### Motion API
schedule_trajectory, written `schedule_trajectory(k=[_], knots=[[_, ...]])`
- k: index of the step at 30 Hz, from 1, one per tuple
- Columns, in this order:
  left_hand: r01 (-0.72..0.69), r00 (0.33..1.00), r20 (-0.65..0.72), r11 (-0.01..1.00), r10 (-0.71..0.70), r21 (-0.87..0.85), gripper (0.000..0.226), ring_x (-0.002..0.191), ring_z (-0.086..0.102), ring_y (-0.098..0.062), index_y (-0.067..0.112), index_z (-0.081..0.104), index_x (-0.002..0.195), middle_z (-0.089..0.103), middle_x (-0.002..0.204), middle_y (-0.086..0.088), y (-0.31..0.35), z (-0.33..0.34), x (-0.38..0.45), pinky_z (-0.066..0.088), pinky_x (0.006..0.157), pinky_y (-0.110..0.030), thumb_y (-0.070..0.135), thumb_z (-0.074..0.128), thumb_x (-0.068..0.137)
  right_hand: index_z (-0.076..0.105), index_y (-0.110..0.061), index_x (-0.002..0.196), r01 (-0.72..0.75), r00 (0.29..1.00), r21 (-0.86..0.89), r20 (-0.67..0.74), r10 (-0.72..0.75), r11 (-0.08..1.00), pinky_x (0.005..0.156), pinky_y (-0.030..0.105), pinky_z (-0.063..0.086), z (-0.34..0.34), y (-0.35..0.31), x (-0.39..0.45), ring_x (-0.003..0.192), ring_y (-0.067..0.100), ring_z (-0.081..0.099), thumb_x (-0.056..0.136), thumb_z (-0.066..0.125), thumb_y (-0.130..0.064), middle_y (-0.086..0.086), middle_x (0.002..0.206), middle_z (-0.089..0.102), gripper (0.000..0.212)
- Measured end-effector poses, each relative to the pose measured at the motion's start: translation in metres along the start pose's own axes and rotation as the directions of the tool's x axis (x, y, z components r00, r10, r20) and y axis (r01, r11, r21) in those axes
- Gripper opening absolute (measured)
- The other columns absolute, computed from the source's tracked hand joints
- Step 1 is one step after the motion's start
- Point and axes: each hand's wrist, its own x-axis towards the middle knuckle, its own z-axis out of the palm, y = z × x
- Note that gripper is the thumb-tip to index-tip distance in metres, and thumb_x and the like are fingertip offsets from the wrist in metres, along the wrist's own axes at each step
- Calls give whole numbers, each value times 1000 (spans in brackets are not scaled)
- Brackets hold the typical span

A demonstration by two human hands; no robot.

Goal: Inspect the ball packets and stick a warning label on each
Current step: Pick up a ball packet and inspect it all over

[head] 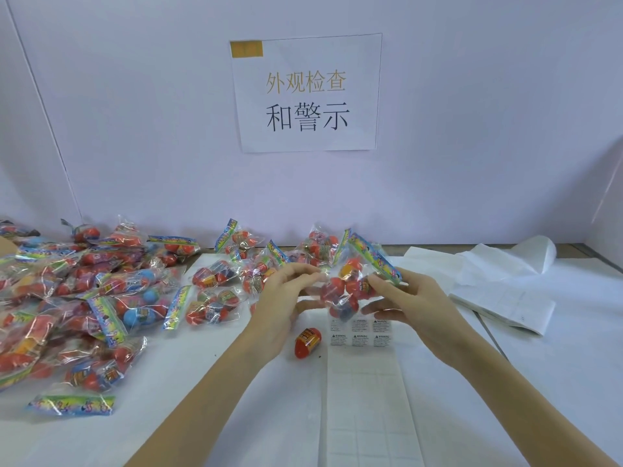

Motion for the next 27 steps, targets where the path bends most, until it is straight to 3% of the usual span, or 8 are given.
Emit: schedule_trajectory(k=[4,8,13,16,19,23,25,27], knots=[[-18,990,141,989,-3,145,27,74,62,-14,13,77,101,71,89,-2,-4,6,-5,53,68,-23,38,70,94,82,-20,98,10,999,-97,46,-5,995,70,23,56,3,2,-2,70,16,67,80,75,-51,8,95,80,37],[-104,994,35,976,100,190,24,66,57,-13,21,76,72,64,77,-1,-6,8,-5,52,67,-24,32,75,92,85,-24,98,24,999,-102,30,-21,994,71,23,59,3,1,-2,75,18,73,90,66,-48,6,94,80,32],[-124,991,-44,989,127,75,14,67,70,-18,14,83,86,76,85,-9,-6,12,-6,59,65,-27,25,77,91,80,-17,110,14,1000,-71,28,-12,997,79,27,62,6,1,-1,94,24,77,104,53,-41,7,103,81,36],[-90,995,-55,995,87,-38,14,73,75,-23,8,79,101,77,89,-11,-5,7,-4,62,68,-31,20,73,96,71,-10,119,-20,989,-75,146,31,997,80,29,62,9,0,-6,99,27,78,100,64,-38,11,105,80,34],[-23,1000,-6,997,23,-75,23,76,74,-30,3,73,108,72,91,-16,0,3,-2,65,71,-45,24,69,100,71,-8,115,-25,991,-84,131,36,996,75,26,60,8,-1,-7,88,26,76,95,74,-28,12,101,80,28],[-108,990,-70,978,122,178,25,81,70,-33,13,74,86,68,83,-16,-2,1,-3,60,61,-29,33,68,101,76,-13,110,-31,986,-142,159,54,989,74,28,58,6,-3,-8,81,23,74,87,75,-43,14,97,79,38],[-138,983,-85,963,161,230,25,78,69,-25,14,74,83,70,79,-5,-3,-1,-3,60,76,-44,31,68,101,78,-10,108,-54,984,-120,164,74,991,71,26,59,8,-2,-8,84,26,77,95,63,-47,13,97,80,42],[-142,980,-105,962,170,234,23,70,69,-15,18,76,82,71,76,3,-1,-1,-3,53,75,-47,30,69,100,78,-6,108,-78,981,-124,167,99,989,70,24,60,10,0,-7,88,29,79,104,53,-43,15,98,80,45]])
